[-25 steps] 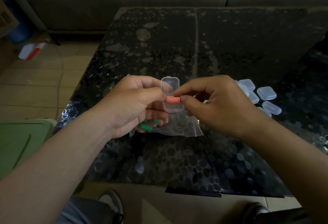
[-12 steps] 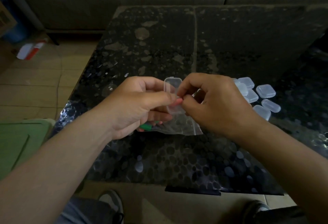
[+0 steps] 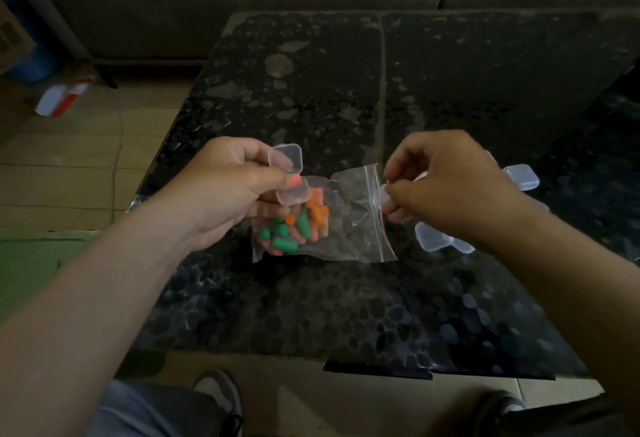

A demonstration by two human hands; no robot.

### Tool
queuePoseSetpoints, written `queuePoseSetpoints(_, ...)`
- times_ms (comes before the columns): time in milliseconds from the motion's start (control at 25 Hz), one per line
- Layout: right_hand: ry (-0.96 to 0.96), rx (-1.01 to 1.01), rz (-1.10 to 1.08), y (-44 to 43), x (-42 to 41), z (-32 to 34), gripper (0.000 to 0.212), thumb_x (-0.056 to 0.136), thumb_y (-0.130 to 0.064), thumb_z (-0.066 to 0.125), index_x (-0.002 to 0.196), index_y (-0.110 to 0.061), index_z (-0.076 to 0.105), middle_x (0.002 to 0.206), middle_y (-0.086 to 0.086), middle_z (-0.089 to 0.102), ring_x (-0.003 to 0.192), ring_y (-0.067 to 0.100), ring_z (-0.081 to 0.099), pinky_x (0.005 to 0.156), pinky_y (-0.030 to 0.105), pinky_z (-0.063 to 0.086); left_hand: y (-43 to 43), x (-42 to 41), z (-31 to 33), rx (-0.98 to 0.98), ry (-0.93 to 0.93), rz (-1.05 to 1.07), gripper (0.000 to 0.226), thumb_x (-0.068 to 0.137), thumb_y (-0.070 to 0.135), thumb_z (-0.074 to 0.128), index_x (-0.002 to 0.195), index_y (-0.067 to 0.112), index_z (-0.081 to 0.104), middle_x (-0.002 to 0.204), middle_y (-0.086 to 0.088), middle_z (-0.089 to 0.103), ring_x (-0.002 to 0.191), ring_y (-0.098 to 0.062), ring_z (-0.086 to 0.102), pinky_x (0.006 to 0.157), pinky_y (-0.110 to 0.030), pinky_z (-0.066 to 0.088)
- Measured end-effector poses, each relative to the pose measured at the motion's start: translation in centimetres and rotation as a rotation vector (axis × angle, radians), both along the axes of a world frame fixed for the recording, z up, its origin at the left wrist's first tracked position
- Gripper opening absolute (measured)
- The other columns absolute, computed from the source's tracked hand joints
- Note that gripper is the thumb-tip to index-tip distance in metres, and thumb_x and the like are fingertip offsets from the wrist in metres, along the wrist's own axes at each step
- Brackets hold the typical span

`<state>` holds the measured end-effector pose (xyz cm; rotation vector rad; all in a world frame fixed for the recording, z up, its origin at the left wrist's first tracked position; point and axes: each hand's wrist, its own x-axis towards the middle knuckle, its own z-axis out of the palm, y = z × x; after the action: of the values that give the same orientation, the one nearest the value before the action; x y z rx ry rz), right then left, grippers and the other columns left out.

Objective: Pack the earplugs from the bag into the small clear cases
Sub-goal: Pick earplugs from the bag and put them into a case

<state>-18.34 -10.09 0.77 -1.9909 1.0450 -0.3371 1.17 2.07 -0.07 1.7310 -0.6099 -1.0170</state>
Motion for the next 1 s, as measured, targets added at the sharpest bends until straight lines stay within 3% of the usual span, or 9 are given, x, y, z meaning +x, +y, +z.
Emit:
queuePoseSetpoints(240, 0.112, 0.114, 0.053, 1.5, 1.3, -2.1, 0.014, 0.087, -0.006, 0.072, 0.079, -0.015, 0.077, 0.077, 0.003, 0.076, 0.073, 0.016, 0.075, 0.073, 0.040, 0.064, -0.2, 0.4, -0.4, 0.035, 0.019, -0.023, 0.016, 0.085, -0.001, 0.076, 0.098, 0.007, 0.069, 0.094, -0.014, 0.075, 0.071, -0.014, 0.075, 0.060, -0.025, 0.060)
queuePoseSetpoints(440, 0.043, 0.356, 0.056, 2.1, 1.9, -2.0, 0.012, 0.094, 0.002, 0.064, 0.093, -0.003, 0.074, 0.077, 0.010, 0.076, 0.064, 0.017, 0.075, 0.060, 0.028, 0.063, -0.1, 0.6, -0.5, 0.050, 0.056, -0.067, 0.021, 0.083, -0.002, 0.076, 0.101, 0.007, 0.068, 0.092, -0.013, 0.074, 0.070, -0.013, 0.074, 0.060, -0.026, 0.059)
queuePoseSetpoints(560, 0.049, 0.335, 0.071, 2.6, 2.4, -2.3, 0.011, 0.090, -0.002, 0.070, 0.088, -0.012, 0.074, 0.064, 0.004, 0.073, 0.055, 0.015, 0.072, 0.051, 0.024, 0.058, -0.1, 0.6, -0.7, 0.048, 0.059, -0.105, 0.023, 0.083, -0.003, 0.076, 0.102, 0.006, 0.068, 0.084, -0.008, 0.074, 0.070, -0.013, 0.074, 0.061, -0.025, 0.059)
queuePoseSetpoints(760, -0.050, 0.291, 0.006, 2.8, 3.1, -3.1, 0.010, 0.095, -0.017, 0.070, 0.092, -0.023, 0.077, 0.056, 0.009, 0.069, 0.042, 0.017, 0.063, 0.043, 0.025, 0.051, -0.2, 0.6, -1.1, 0.068, -0.010, -0.126, 0.020, 0.085, -0.002, 0.077, 0.100, 0.007, 0.069, 0.087, -0.011, 0.077, 0.077, -0.017, 0.075, 0.066, -0.029, 0.058)
queuePoseSetpoints(840, -0.036, 0.265, 0.011, 2.7, 3.3, -3.5, 0.015, 0.098, -0.020, 0.066, 0.091, -0.028, 0.077, 0.060, 0.009, 0.071, 0.045, 0.019, 0.066, 0.043, 0.029, 0.055, -0.3, 0.8, -1.4, 0.089, -0.077, -0.143, 0.018, 0.085, 0.001, 0.078, 0.099, 0.009, 0.072, 0.087, -0.009, 0.078, 0.083, -0.019, 0.075, 0.072, -0.032, 0.057)
queuePoseSetpoints(920, -0.025, 0.232, 0.020, 2.6, 3.6, -3.8, 0.010, 0.096, -0.027, 0.068, 0.092, -0.030, 0.076, 0.073, 0.006, 0.076, 0.059, 0.021, 0.074, 0.054, 0.038, 0.063, -0.3, 0.9, -1.6, 0.101, -0.131, -0.159, 0.018, 0.084, 0.003, 0.079, 0.100, 0.011, 0.074, 0.089, -0.008, 0.079, 0.087, -0.019, 0.075, 0.077, -0.033, 0.056)
queuePoseSetpoints(1000, -0.024, 0.215, 0.030, 2.6, 3.8, -4.0, 0.009, 0.095, -0.028, 0.068, 0.094, -0.028, 0.077, 0.079, 0.002, 0.077, 0.063, 0.017, 0.074, 0.056, 0.036, 0.063, -0.3, 0.9, -1.7, 0.106, -0.138, -0.160, 0.018, 0.085, 0.004, 0.079, 0.100, 0.011, 0.074, 0.091, -0.009, 0.079, 0.088, -0.019, 0.075, 0.077, -0.033, 0.057)
